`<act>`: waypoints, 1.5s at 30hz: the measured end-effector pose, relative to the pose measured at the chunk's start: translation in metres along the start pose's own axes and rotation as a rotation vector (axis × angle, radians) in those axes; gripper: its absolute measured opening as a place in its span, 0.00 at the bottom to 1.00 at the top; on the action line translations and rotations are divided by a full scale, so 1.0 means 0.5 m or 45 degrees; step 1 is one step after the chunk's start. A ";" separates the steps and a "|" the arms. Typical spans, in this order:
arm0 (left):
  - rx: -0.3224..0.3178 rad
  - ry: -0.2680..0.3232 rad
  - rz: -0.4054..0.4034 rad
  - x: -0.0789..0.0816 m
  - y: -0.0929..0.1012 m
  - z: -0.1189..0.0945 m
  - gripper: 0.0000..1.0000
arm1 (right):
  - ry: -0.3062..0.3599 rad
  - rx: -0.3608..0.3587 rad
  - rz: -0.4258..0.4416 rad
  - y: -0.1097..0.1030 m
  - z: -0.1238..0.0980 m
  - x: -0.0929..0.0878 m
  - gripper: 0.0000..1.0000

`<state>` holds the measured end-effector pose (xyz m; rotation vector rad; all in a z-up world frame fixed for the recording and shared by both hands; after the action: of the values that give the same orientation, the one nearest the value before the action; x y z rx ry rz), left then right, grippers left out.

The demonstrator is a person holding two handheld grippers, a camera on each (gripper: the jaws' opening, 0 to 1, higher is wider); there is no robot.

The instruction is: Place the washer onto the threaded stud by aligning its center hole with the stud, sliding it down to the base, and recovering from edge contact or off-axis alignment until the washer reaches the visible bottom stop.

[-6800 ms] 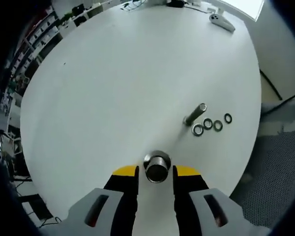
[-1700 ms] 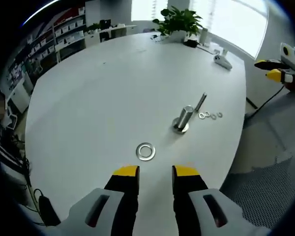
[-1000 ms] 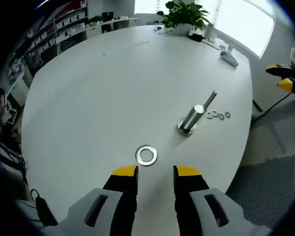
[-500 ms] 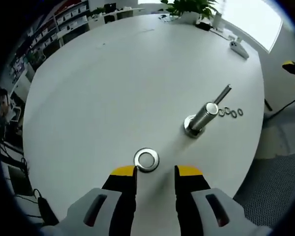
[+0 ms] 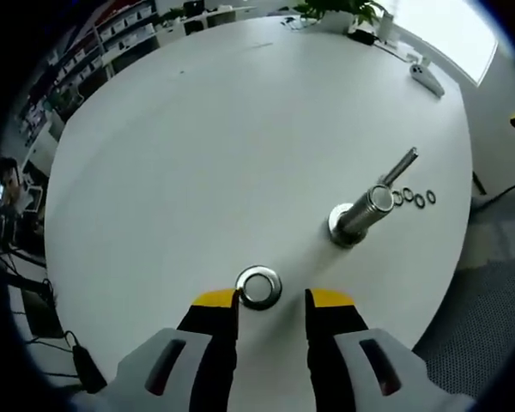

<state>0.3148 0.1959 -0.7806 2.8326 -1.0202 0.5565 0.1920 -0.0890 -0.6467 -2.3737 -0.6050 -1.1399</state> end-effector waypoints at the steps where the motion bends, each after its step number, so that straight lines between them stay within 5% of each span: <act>1: -0.008 -0.022 -0.003 -0.002 0.000 0.005 0.30 | 0.003 0.005 0.002 -0.001 0.000 0.000 0.39; 21: -0.014 -0.118 0.033 0.019 -0.013 0.028 0.21 | 0.018 0.041 0.030 -0.005 -0.001 0.000 0.39; 34: -0.047 -0.139 0.112 -0.009 0.014 0.016 0.26 | 0.009 0.041 0.029 -0.005 0.000 -0.002 0.38; 45: -0.017 -0.206 0.107 0.004 0.014 0.020 0.21 | 0.012 0.044 0.035 -0.006 -0.001 -0.003 0.38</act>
<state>0.3150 0.1872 -0.7897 2.8726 -1.1685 0.3290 0.1894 -0.0872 -0.6470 -2.3389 -0.5826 -1.1193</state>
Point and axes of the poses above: the point that each gripper's makers call its tool centre point, and the gripper's own axes: z roughly forward along the fingers, y roughly to its right, x roughly out of its top, the point moved 5 cm from there along -z, roughly backward along the fingers, and after that the axes turned 3 degrees about x, right-handed, at the moved point
